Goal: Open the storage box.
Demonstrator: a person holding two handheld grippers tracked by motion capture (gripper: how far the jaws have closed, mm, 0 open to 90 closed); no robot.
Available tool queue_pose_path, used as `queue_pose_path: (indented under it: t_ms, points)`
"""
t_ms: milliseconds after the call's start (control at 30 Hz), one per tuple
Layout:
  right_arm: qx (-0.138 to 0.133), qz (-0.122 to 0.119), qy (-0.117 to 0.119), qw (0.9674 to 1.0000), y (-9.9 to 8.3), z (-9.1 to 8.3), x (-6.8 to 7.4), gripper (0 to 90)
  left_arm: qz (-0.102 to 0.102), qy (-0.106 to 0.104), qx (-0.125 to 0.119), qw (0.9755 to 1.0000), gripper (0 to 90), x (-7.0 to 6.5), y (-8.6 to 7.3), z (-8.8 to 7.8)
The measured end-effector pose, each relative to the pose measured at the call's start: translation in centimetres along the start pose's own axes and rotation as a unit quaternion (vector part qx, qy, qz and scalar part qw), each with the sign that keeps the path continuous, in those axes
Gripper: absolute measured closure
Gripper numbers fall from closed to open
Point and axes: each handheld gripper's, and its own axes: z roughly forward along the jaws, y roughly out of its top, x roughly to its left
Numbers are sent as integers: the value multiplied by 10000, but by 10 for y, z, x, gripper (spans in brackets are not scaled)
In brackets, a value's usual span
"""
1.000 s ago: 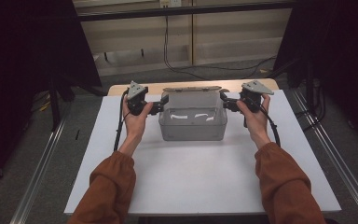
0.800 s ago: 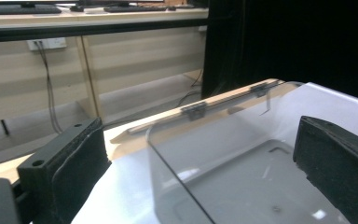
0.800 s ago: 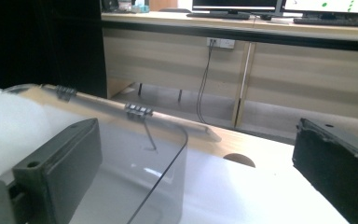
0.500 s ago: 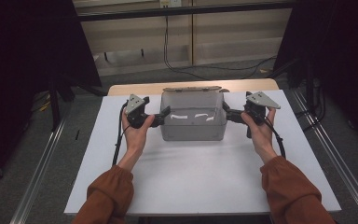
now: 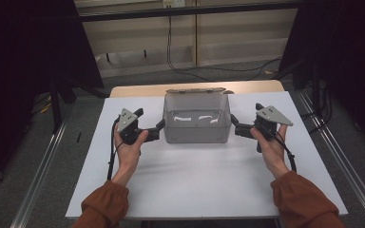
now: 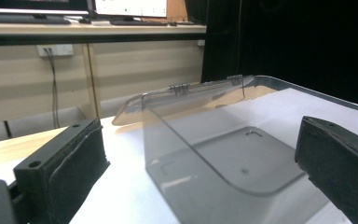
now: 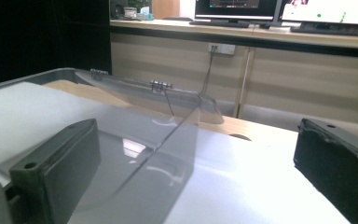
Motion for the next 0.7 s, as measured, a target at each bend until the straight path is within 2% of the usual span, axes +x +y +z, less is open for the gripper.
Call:
queue_pose_path:
  t_ms: [67, 267, 333, 400, 433, 500, 600, 700]
  points:
    - [-44, -34, -20, 10000, -2, -6, 0, 0, 85, 52, -21, 9999, 15, 0, -2, -7]
    - [-73, -103, -54, 9999, -7, -24, 3, 0, -25, 72, -111, 9999, 15, -3, -6, -22]
    - [-115, -102, -1, 9999, -7, -29, 4, 0, -167, 54, -216, 9996, 15, -6, -7, -27]
    - [-150, -37, 23, 9999, -6, -33, 5, 0, -118, 66, -283, 9995, 15, -9, -9, -34]
    - [-189, -73, 11, 9998, -5, -35, 6, 0, -91, 76, -247, 9996, 15, -11, -9, -36]
    - [-212, -73, 17, 9997, -5, -41, 7, 0, -172, 106, -263, 9995, 15, -15, -10, -40]
    - [-267, -80, -2, 9996, -7, -48, 8, 0, -103, 199, -219, 9995, 15, -17, -13, -49]
    - [-219, -90, -78, 9997, -13, -56, 8, 0, -168, 245, -114, 9995, 17, -17, -19, -56]
